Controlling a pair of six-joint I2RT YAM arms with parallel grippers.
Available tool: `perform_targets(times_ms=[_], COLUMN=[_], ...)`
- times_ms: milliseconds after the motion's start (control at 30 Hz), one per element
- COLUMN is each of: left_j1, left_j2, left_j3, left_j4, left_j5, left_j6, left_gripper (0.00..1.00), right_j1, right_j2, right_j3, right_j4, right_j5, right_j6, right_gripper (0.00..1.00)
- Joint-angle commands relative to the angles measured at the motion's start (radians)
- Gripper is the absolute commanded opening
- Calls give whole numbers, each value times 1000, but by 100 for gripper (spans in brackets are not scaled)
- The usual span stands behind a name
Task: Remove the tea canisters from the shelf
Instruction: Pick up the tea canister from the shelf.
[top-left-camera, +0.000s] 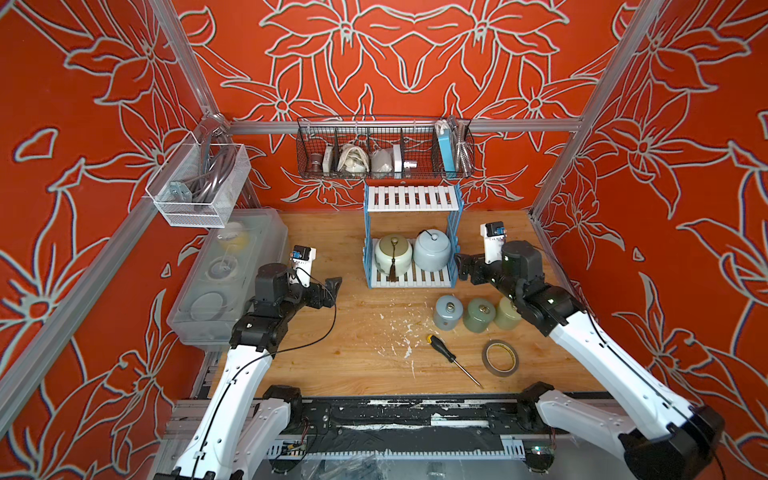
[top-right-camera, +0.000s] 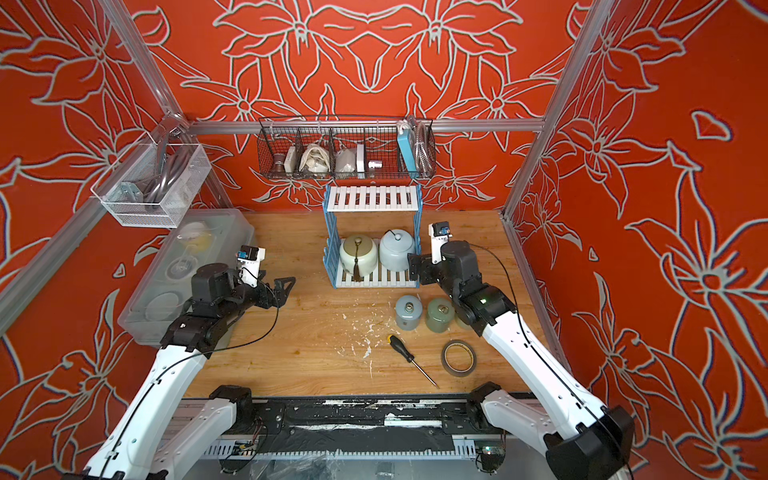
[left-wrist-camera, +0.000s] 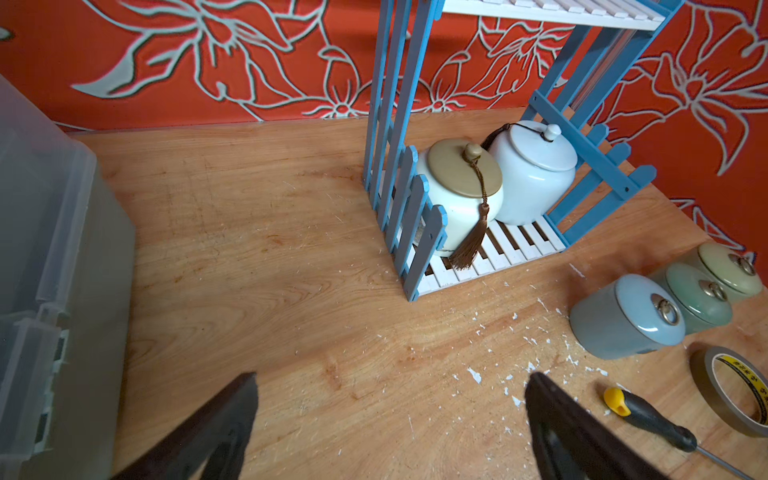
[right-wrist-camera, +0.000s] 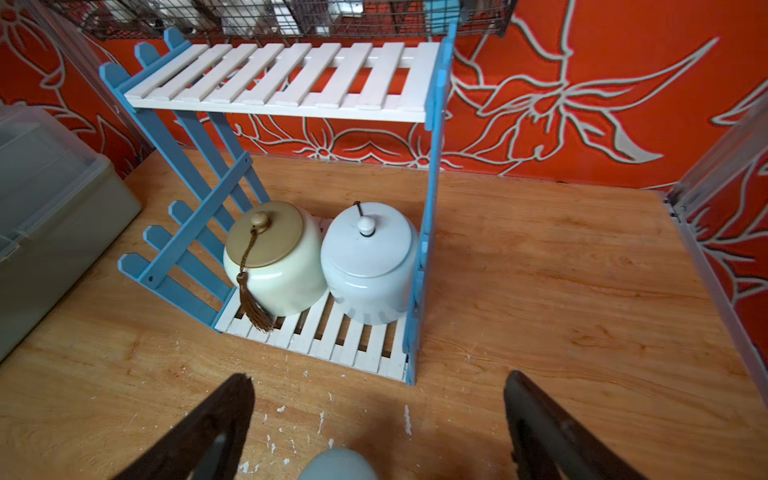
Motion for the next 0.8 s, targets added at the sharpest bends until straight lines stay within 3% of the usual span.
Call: perform_targets(times_ms=[0, 167, 767], left_j1=[6, 4, -6], left_j2=[-5, -15, -30], left_j3=[1, -29, -34], left_j4=[31, 69, 64], left_j5=[15, 45, -12], left_j6=[-1, -3, 24], left_gripper=[99, 99, 99], right_j1=[38, 48, 48], right_j2=[62, 160, 563], right_j3=[45, 39, 164], right_j4=[87, 235, 475], right_j5=[54, 79, 190], right_j6=[1, 7, -14], right_gripper=[97, 96, 89])
